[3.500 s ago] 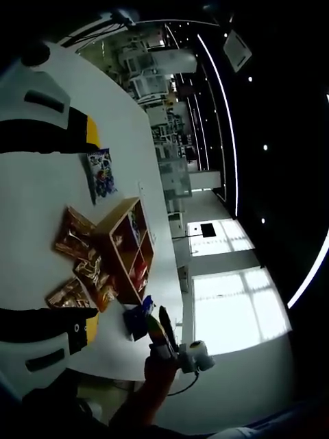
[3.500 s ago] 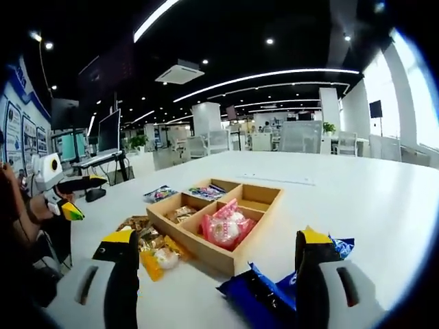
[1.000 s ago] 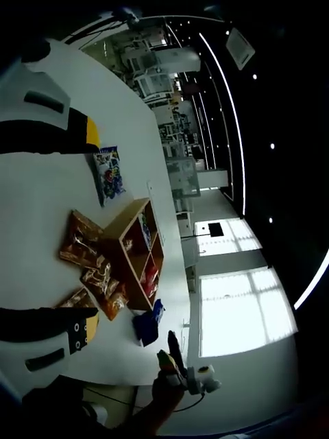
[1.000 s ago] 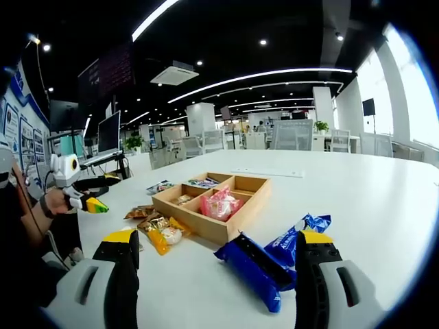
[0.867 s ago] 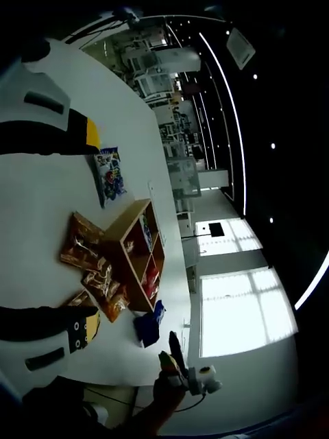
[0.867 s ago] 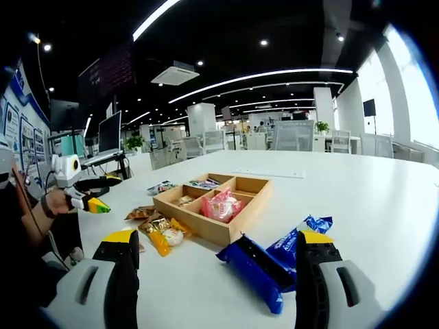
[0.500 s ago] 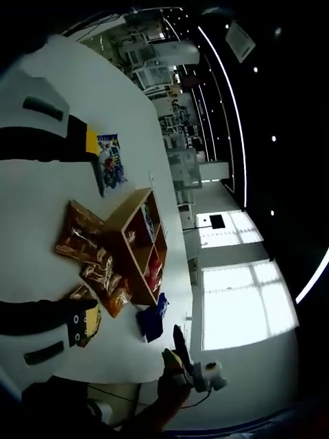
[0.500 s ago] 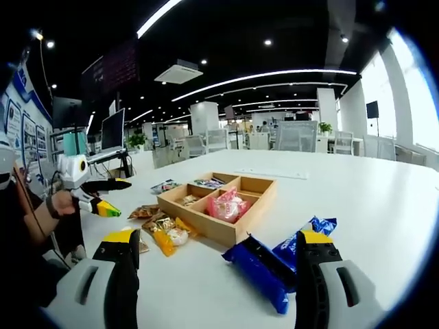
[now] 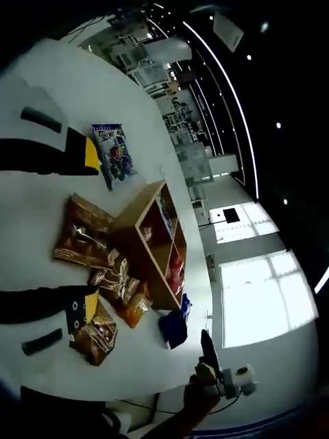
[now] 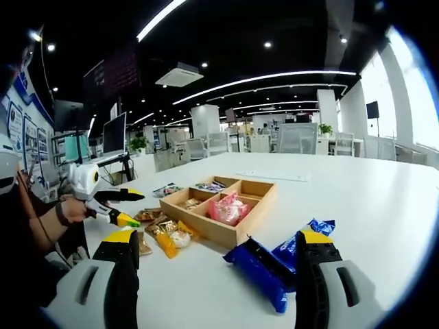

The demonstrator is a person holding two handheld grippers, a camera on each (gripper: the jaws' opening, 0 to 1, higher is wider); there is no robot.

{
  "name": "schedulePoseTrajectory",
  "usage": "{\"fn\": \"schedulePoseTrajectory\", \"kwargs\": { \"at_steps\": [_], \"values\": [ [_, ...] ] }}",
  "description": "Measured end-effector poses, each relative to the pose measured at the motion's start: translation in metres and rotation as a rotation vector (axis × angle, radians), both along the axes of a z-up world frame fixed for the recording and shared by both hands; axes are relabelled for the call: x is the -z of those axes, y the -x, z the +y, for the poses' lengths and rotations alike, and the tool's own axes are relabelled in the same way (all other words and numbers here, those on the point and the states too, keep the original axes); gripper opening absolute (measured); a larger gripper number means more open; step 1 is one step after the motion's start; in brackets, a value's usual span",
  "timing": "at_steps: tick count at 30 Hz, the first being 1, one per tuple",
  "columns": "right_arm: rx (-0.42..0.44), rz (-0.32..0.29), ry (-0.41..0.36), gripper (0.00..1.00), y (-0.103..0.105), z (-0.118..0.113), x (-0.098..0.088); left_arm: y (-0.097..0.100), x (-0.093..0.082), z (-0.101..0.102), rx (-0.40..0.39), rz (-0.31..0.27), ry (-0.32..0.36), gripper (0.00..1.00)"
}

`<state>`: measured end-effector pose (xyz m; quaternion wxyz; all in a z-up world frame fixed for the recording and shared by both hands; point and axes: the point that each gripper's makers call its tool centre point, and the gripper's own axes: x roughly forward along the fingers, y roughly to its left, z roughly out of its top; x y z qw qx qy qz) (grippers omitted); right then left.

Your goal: Pick up the scattered marshmallows, QQ candies, Oreo cookies, and mixed nuts on the table and sort them into separate containers

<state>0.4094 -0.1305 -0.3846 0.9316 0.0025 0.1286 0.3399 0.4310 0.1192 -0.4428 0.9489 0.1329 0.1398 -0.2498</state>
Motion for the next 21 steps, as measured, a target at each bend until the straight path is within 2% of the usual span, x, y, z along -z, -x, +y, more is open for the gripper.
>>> {"fn": "schedulePoseTrajectory", "kwargs": {
  "at_steps": [11,21],
  "values": [
    [-0.005,0.009,0.006,0.9,0.0001,0.001,0.0031,-0.0035,0.0099,-0.0051,0.013,-0.001,-0.026,0.55],
    [-0.001,0.013,0.006,0.9,-0.001,-0.0006,0.0047,-0.0064,0.0091,-0.0069,0.014,-0.014,0.011,0.51]
  ]
}}
